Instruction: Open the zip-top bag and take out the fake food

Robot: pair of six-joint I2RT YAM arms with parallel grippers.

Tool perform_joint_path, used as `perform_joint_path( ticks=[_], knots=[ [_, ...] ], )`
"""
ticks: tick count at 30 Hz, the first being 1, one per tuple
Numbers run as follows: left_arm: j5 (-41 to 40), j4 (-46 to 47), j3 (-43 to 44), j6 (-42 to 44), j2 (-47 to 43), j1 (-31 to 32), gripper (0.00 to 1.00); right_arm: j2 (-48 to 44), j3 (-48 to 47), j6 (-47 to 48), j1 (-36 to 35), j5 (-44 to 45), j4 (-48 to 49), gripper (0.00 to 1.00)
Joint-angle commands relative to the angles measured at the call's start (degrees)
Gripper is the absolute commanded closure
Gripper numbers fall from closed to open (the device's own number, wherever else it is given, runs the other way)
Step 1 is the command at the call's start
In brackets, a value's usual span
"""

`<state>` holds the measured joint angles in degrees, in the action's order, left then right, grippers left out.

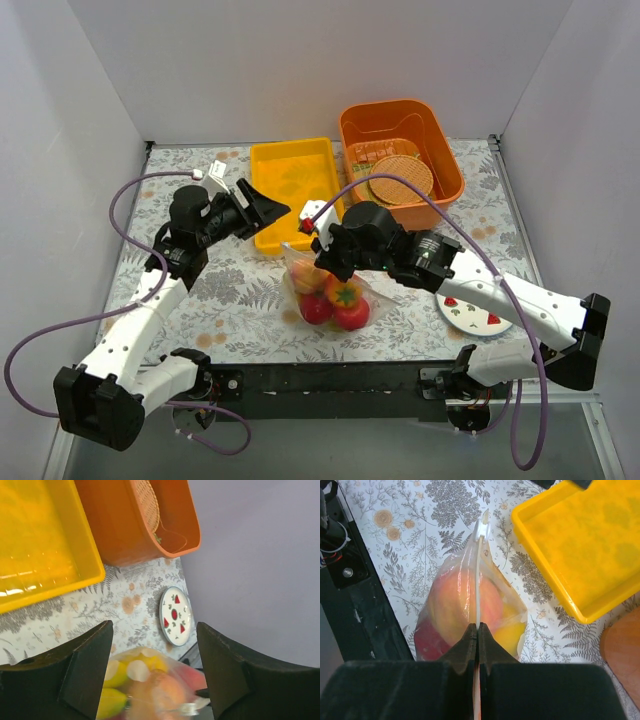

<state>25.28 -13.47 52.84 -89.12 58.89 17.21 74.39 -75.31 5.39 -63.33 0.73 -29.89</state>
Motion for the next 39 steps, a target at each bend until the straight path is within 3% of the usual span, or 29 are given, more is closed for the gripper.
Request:
perform_joint_path(
  ticks=[1,6,12,20,23,27,33,39],
  knots=[
    [8.46,26.37,-7.30,11.94,-0.45,-0.07,0.34,-3.11,-0.98,-3.36,1.72,-4.95,0.36,0.99],
    [17.86,33.59,-10.20,22.21,0.88,-0.07,0.30,-4.60,0.51,-4.51,2.07,-5.83,0.18,0.99],
    [19.54,49.76,-20.83,26.10,-2.11,-0.16,0.27,-4.96,1.39,-4.95,2.42,-4.96,0.62,0.99],
    [24.02,51.10,-22.87,32.94,-3.43,-0.34,0.34,-4.52,0.08,-4.95,2.95,-6.18,-0.69,0.99],
    [25.42,54.59,-23.13,31.56,-3.96,-0.95,0.33,-4.69,-0.01,-4.95,3.39,-5.74,-1.22,0.99],
    [35.84,51.44,-18.66,31.21,-1.60,-3.41,0.31,-6.36,0.95,-6.34,4.27,-7.40,-1.05,0.99],
    [42.57,57.76,-18.56,26.28,0.96,-4.20,0.33,-8.56,-0.71,-6.97,5.14,-9.87,-2.01,0.99],
    [44.94,76.73,-21.37,13.29,1.84,-4.29,0.34,-8.91,-3.88,-7.67,5.32,-11.54,-4.21,0.99]
  ],
)
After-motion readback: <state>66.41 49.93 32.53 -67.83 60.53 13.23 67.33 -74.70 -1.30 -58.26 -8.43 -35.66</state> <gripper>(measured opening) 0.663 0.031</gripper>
